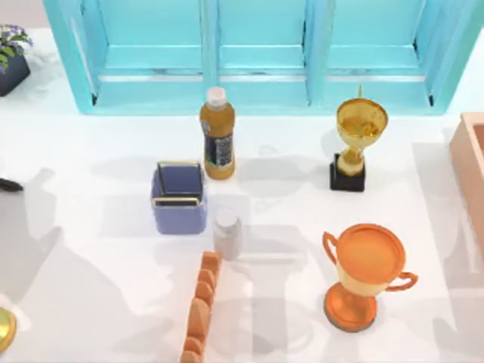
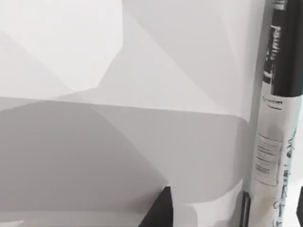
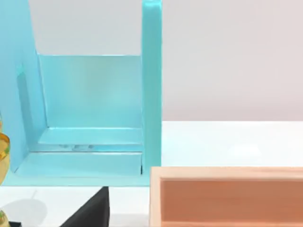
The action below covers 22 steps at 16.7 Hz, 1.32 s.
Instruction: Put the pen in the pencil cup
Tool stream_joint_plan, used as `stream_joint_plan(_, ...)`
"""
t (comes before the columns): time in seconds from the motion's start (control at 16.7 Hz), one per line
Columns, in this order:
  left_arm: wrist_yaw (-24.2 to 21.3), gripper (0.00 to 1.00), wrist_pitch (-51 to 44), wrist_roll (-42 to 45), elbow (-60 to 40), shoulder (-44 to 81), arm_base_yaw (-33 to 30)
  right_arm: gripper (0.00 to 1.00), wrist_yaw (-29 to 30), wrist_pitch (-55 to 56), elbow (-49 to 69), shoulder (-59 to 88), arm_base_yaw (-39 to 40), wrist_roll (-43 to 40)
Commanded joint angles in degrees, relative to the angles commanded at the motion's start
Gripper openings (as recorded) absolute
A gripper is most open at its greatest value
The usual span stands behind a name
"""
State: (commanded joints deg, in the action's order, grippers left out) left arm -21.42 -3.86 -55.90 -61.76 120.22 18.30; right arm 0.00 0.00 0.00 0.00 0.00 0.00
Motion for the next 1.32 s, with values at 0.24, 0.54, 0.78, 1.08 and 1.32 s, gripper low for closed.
stream_joint_plan(0.24, 0.0, 0.0, 0.0, 0.0, 0.0, 0.0, 0.0, 1.0, 0.0, 0.0, 0.0, 0.0, 0.0, 0.0)
stream_joint_plan(0.54, 0.0, 0.0, 0.0, 0.0, 0.0, 0.0, 0.0, 1.0, 0.0, 0.0, 0.0, 0.0, 0.0, 0.0)
stream_joint_plan(0.78, 0.0, 0.0, -6.5, 2.4, 0.2, -6.3, 2.4, 1.0, 0.0, 0.0, 0.0, 0.0, 0.0, 0.0)
stream_joint_plan(1.08, -1.3, 0.0, -18.1, 6.5, 2.1, -17.8, 6.3, 1.0, 0.0, 0.0, 0.0, 0.0, 0.0, 0.0)
stream_joint_plan(1.32, -3.1, 0.0, -32.5, 11.1, 4.0, -33.2, 10.8, 1.0, 0.0, 0.0, 0.0, 0.0, 0.0, 0.0)
